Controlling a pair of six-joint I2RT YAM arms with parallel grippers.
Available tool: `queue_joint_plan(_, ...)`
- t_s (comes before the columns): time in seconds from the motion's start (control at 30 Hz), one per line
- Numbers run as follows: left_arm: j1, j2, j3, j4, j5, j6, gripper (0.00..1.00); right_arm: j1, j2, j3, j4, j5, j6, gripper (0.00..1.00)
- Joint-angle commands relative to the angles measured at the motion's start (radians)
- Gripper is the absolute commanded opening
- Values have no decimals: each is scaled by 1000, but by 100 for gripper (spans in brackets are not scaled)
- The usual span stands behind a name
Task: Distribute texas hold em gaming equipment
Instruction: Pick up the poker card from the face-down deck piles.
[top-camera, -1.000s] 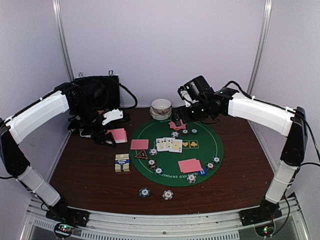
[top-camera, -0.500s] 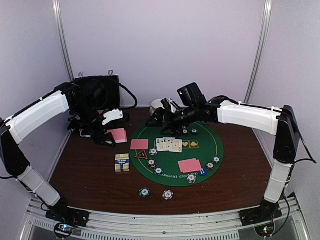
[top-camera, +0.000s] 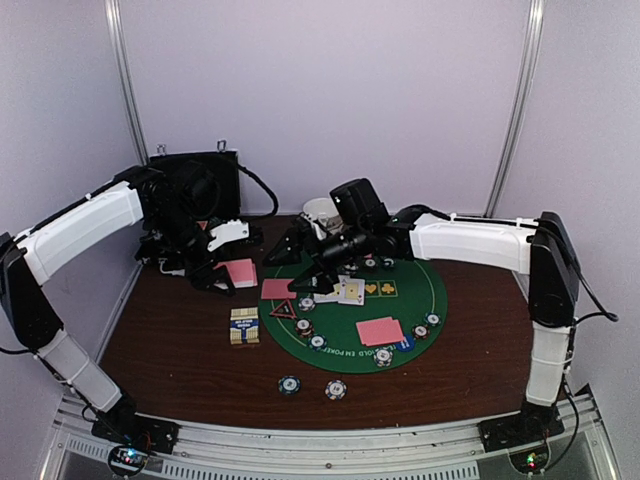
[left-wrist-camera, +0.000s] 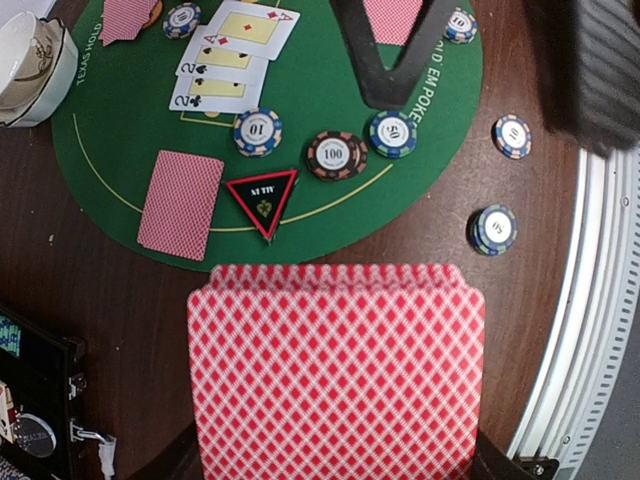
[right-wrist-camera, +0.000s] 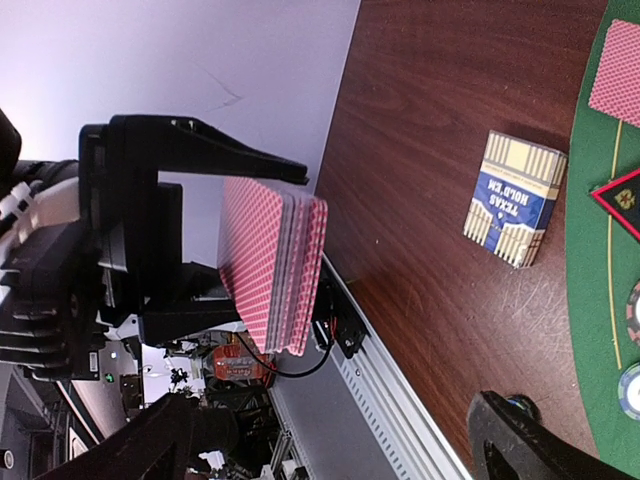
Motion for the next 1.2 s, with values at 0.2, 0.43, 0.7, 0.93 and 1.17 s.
queue_joint_plan(0.2, 7, 27, 46, 24, 62, -5, 0, 17, 5, -7, 45, -64, 48, 99)
queue_joint_plan(0.43, 7, 26, 47, 25, 65, -8, 0, 28, 30, 7, 74, -85, 58, 100)
queue_joint_plan(0.7, 7, 18, 44, 25, 67, -8, 0, 48, 75, -5, 250, -82, 157, 100)
queue_joint_plan(0.93, 7, 10, 47, 18, 72, -10, 0, 50, 142, 49, 342, -82, 225, 98)
queue_joint_plan(1.17, 7, 4, 49, 17, 76, -11, 0, 57, 215, 105, 415, -69, 289, 91)
